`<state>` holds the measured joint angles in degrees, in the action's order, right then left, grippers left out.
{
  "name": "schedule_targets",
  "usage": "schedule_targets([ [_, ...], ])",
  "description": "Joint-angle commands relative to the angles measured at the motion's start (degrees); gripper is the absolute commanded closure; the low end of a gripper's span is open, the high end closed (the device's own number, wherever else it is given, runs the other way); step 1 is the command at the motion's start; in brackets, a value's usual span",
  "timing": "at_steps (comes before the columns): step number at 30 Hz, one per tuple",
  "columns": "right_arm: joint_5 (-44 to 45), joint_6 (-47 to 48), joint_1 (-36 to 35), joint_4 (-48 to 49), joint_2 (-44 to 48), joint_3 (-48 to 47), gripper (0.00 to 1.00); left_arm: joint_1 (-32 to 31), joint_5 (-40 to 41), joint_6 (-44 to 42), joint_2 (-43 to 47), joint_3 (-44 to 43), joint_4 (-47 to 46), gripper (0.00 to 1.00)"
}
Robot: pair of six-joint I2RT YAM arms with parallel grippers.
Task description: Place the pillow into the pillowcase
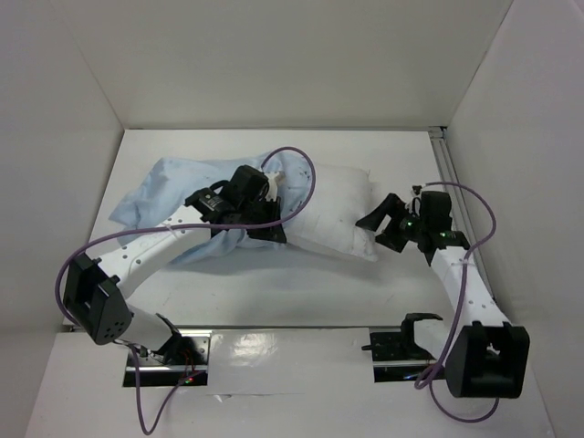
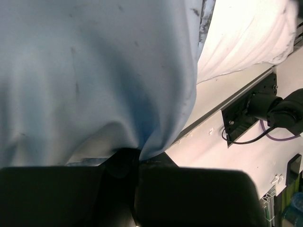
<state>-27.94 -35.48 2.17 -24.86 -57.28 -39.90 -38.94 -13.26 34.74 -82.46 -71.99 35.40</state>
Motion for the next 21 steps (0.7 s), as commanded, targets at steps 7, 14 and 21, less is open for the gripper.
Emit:
schedule_targets([
  [7,-19.38,-4.76,-6.21,25.71,-14.96,-0.96,0.48,-0.61,-1.33,0.33,-1.04,-4.48,-3.14,1.00],
  [14,-16.53,-21.19,-18.43,48.40,-24.37,-3.60,1.00,-4.03,-19.46,2.87,-12.28,-15.89,-11.88,1.00],
  [21,-13.29,-23.15,-15.28,48.44,-19.91,0.17,1.00,-8.09,-22.74,4.47,-21.26,-32.32,-11.08,0.85],
])
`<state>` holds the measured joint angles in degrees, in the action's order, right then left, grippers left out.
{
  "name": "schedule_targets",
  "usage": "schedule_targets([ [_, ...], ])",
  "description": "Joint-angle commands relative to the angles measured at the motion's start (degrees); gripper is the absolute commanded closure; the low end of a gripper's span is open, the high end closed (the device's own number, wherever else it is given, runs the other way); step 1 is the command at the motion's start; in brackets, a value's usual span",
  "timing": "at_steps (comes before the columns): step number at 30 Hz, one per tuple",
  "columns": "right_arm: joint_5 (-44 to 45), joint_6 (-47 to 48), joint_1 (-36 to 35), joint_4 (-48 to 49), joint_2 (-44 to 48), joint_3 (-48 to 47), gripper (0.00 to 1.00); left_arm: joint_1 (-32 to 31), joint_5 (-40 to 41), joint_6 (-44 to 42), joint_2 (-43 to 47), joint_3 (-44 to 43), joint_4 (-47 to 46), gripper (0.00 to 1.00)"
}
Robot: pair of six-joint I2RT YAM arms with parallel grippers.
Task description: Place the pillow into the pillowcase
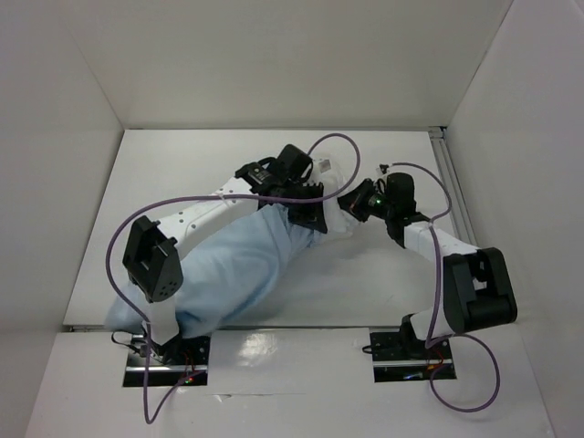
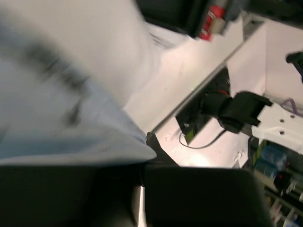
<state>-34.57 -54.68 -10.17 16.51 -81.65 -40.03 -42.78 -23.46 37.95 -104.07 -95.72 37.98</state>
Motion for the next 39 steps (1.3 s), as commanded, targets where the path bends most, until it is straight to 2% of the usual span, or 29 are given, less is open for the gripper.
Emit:
schedule_targets([
  [1,-6.13,-3.43,-2.92,6.00,5.70,2.04,1.00,-3.71,-11.18,0.37,0.36,-9.30,-9.45,0.75],
  [2,-4.91,-3.42,-2.40,4.77,7.01,3.02,1.00,-3.71,-10.47,-0.42,0.36,-9.31,-8.11,0.51],
  [3,-4.29,-2.03,-2.39,3.54,8.42,3.99,1.00,-2.84,-9.33,-0.95,0.88,-9.92,-7.22,0.40],
  [5,-3.06,-1.41,-1.08,-0.33,13.51,7.59,1.00,-2.30,-8.54,-1.74,1.76,-10.97,-5.82,0.29],
  [6,-3.05,-2.01,-0.12,-1.30,15.36,9.08,1.00,-1.78,-7.22,-2.53,1.77,-11.59,-5.29,0.20],
  [10,-5.94,-5.00,8.58,-3.67,25.91,16.38,1.00,-0.37,-5.54,-4.46,3.09,-16.76,-2.83,0.19],
  [13,-6.56,-2.91,13.58,-10.59,31.53,17.88,1.00,1.91,-2.30,-5.61,1.77,-22.12,3.93,0.32],
  [14,-6.57,-2.02,14.39,-12.54,32.24,17.88,1.00,2.44,-0.29,-6.13,2.81,-22.14,5.86,0.33],
  [15,-6.57,0.07,14.39,-15.52,32.77,17.88,1.00,3.57,5.21,-6.14,3.78,-21.62,9.62,0.33],
  [16,-5.96,0.96,14.39,-16.59,32.78,17.10,1.00,4.46,8.49,-6.14,5.01,-20.83,11.66,0.31],
  [17,-5.95,0.97,14.39,-16.60,32.78,17.09,1.00,5.33,12.18,-5.62,6.32,-19.69,13.86,0.19],
  [19,-5.95,1.50,14.39,-16.60,32.78,16.57,1.00,8.49,21.64,-3.86,10.45,-13.22,18.86,0.09],
  [21,-5.95,2.12,14.39,-16.60,32.16,15.87,1.00,11.22,24.42,-3.24,14.57,-6.97,19.59,0.00],
  [24,-5.42,4.92,14.92,-18.53,30.32,14.19,1.00,15.79,22.42,-1.83,17.58,4.99,17.67,0.00],
  [27,-5.42,5.46,14.92,-18.53,29.09,12.97,1.00,17.30,13.91,-1.30,18.73,13.88,10.31,0.00],
  [28,-5.42,5.46,14.92,-18.01,28.57,12.96,1.00,17.91,7.44,-1.30,17.08,16.51,8.10,0.03],
  [29,-5.42,5.46,14.92,-18.01,28.56,12.96,1.00,17.91,4.25,-1.30,16.02,17.40,5.64,0.10],
  [30,-5.42,5.46,14.92,-18.01,28.56,12.96,1.00,17.91,1.00,-1.30,14.53,17.41,3.62,0.19],
  [31,-5.42,5.46,14.92,-18.01,28.56,12.96,1.00,17.91,-5.39,-1.30,12.95,17.41,0.64,0.34],
  [32,-5.42,5.46,14.92,-18.62,28.56,12.96,1.00,17.91,-7.63,-1.30,9.54,14.89,-0.26,0.85],
  [33,-5.42,5.46,14.92,-18.62,29.17,12.96,1.00,17.91,-9.48,-1.30,7.76,12.86,-0.27,1.00],
  [35,-5.42,5.46,15.53,-19.41,29.70,12.43,1.00,17.91,-13.17,-1.30,4.68,4.81,-0.27,1.00],
  [38,-5.42,5.98,16.23,-20.12,29.70,11.20,1.00,15.64,-12.58,-1.91,0.11,-6.45,0.60,1.00],
  [39,-5.42,6.51,16.24,-20.73,29.70,9.64,1.00,15.10,-11.79,-2.53,-1.29,-15.28,1.74,1.00],
])
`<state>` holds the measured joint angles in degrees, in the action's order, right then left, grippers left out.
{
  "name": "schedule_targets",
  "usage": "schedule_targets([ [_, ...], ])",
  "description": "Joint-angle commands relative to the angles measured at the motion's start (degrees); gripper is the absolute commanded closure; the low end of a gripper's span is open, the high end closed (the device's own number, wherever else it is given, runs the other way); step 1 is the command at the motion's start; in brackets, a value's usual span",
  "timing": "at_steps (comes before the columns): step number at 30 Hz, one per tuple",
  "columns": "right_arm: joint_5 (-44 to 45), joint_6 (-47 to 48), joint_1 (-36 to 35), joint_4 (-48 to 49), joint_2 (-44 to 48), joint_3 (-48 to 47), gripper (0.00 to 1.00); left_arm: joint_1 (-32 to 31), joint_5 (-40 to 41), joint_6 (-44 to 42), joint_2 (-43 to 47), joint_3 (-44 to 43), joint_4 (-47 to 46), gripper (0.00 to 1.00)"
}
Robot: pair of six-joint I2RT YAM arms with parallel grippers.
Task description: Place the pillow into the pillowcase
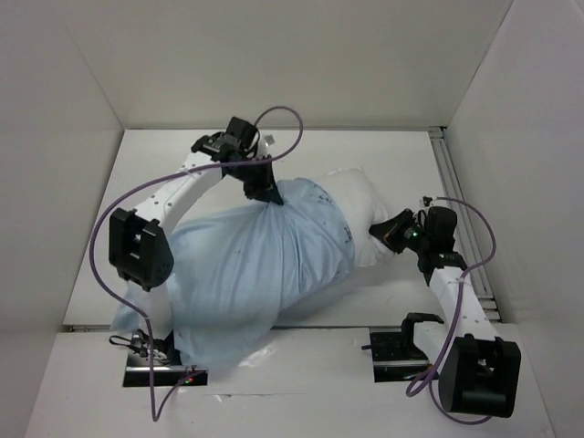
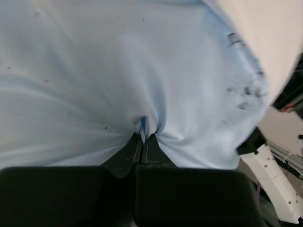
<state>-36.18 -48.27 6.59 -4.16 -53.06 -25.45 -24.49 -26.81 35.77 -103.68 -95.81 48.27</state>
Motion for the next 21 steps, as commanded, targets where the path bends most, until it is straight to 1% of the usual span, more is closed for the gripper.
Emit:
schedule_targets([
  [1,-3.20,0.11,0.17,-1.01,1.11,-5.74,1.00,-3.72,-7.65,-0.35,-4.66,-19.72,-7.41,1.00],
  [2,-3.19,1.33,0.18,-1.54,1.11,-6.44,1.00,-4.24,-7.04,-1.13,-6.26,-28.21,-5.23,1.00],
  [5,-4.41,3.26,0.18,-1.03,0.51,-8.30,1.00,-4.86,-4.06,-2.54,-10.91,-37.23,-2.75,1.00],
  [6,-5.99,3.97,0.18,1.50,-0.37,-8.91,1.00,-4.86,-3.35,-2.55,-10.93,-38.74,-2.74,1.00],
  [7,-7.92,4.50,-0.61,2.74,-1.16,-8.91,1.00,-4.17,-2.38,-3.16,-10.93,-38.75,-2.74,1.00],
  [8,-11.50,5.81,-1.48,4.15,-1.95,-8.91,1.00,-3.64,0.93,-3.77,-10.41,-38.75,-2.74,1.00],
  [9,-12.41,6.60,-4.97,5.38,-3.96,-8.91,1.00,-3.63,2.53,-3.78,-9.88,-36.49,-2.74,1.00],
  [11,-12.42,8.27,-9.73,6.44,-5.73,-8.39,1.00,-3.11,3.95,-4.30,-9.01,-34.10,-2.74,1.00],
  [12,-11.81,8.89,-14.45,7.06,-6.87,-7.86,1.00,-2.41,4.74,-4.30,-7.95,-31.40,-2.74,1.00],
  [14,-10.67,8.90,-19.74,8.28,-7.49,-6.28,1.00,-1.88,7.45,-5.44,-6.89,-28.66,-0.91,1.00],
  [16,-8.48,8.90,-22.40,7.69,-7.50,-5.67,1.00,-1.88,10.88,-5.45,-6.89,-28.03,0.59,0.98],
  [17,-6.12,9.94,-24.67,7.07,-8.02,-5.14,1.00,-1.88,13.34,-6.75,-6.89,-28.03,1.99,0.88],
  [18,-4.26,10.56,-25.65,3.84,-8.03,-5.13,1.00,-1.88,14.40,-6.76,-6.89,-28.81,2.96,0.74],
  [19,-2.77,11.17,-26.53,2.51,-8.03,-5.66,0.98,-1.88,15.28,-7.46,-7.67,-29.60,4.01,0.47],
  [20,-0.58,11.96,-27.06,1.10,-8.64,-6.18,0.92,-1.88,15.99,-7.47,-8.46,-30.48,4.89,0.37],
  [21,0.49,13.19,-27.59,-1.87,-8.64,-6.19,0.73,-1.88,17.48,-8.16,-8.47,-32.66,6.64,0.32],
])
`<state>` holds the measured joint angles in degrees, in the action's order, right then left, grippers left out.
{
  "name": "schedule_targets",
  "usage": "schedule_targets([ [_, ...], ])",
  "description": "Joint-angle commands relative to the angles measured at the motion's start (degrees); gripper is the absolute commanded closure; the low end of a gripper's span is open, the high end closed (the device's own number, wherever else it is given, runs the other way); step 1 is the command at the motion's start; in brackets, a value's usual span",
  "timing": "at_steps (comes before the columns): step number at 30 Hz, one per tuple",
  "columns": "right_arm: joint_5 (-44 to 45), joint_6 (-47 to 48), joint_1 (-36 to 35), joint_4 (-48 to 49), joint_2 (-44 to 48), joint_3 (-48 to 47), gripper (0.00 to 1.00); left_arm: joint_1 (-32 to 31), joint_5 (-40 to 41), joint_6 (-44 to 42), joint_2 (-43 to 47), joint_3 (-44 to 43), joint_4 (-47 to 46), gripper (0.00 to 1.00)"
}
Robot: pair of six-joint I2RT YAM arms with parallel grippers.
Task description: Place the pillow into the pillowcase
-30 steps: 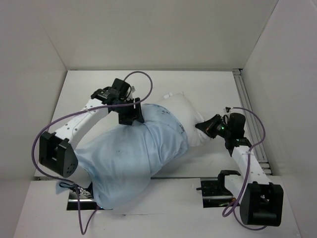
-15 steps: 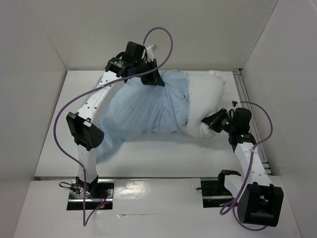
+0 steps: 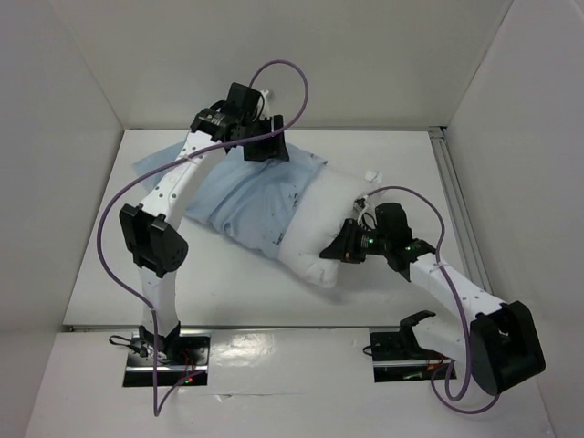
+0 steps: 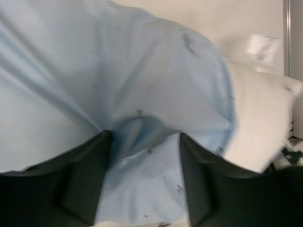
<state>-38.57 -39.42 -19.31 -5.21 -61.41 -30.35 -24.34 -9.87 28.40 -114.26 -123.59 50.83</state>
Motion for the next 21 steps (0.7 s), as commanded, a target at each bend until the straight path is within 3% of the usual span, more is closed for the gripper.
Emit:
schedule_targets([
  [1,3.84,5.05,-1.70,-2.42,-0.29,-2.34,0.58,-2.03,1.77,-1.41,2.11,-5.86,4.80,0.24],
  [3,9.26,7.50,-1.70,-6.80,1.80,-3.66,0.17,-3.69,6.76,-2.56,2.11,-7.53,5.86,0.24],
  [4,12.08,8.30,-1.70,-12.31,2.51,-5.49,0.12,-4.31,8.53,-3.35,2.89,-8.67,5.86,0.24],
  [6,24.33,9.97,-1.70,-19.36,3.83,-7.78,0.08,-5.80,13.35,-4.75,3.77,-9.38,5.86,0.30],
  [9,37.99,9.45,-0.12,-30.45,8.22,-10.08,0.05,-10.37,17.06,-6.78,3.78,-11.05,5.86,0.30],
  [12,41.80,4.01,0.41,-31.44,15.42,-11.75,0.05,-14.50,19.71,-8.97,0.19,-13.86,5.86,0.30],
  [16,42.52,-3.89,3.83,-28.11,19.13,-13.33,0.07,-16.97,22.78,-10.12,-3.77,-15.54,3.06,0.29],
  [21,33.14,-5.93,12.26,-18.01,10.80,-15.44,0.04,-17.59,28.23,-12.05,-6.94,-15.36,-3.62,0.28],
])
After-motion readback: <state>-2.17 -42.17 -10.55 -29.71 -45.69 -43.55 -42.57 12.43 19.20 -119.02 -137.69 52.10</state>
